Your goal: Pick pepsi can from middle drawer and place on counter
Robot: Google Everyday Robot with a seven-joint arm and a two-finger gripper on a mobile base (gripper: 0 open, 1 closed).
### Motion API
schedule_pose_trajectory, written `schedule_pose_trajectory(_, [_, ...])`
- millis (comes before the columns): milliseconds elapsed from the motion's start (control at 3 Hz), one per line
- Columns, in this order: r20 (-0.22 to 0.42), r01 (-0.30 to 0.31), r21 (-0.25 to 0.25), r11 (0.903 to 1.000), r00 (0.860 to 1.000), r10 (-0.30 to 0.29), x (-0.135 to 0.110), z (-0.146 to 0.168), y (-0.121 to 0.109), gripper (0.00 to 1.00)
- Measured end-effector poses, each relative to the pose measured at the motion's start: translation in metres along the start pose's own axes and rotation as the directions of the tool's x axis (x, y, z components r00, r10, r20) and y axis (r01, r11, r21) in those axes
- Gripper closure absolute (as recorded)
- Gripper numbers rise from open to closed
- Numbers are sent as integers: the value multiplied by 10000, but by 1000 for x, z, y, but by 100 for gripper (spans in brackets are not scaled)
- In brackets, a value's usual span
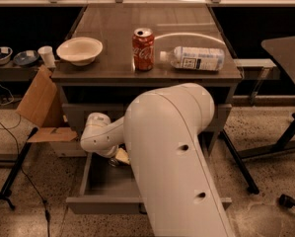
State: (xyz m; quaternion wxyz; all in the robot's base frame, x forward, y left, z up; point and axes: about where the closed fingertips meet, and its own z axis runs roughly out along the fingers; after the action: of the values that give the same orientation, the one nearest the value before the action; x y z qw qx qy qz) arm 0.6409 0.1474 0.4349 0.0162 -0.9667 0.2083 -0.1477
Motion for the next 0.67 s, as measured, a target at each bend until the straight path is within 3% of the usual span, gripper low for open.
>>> schedule_pose_trajectory(667, [-302, -432, -199, 9989, 9986, 426, 6, 33, 20, 0])
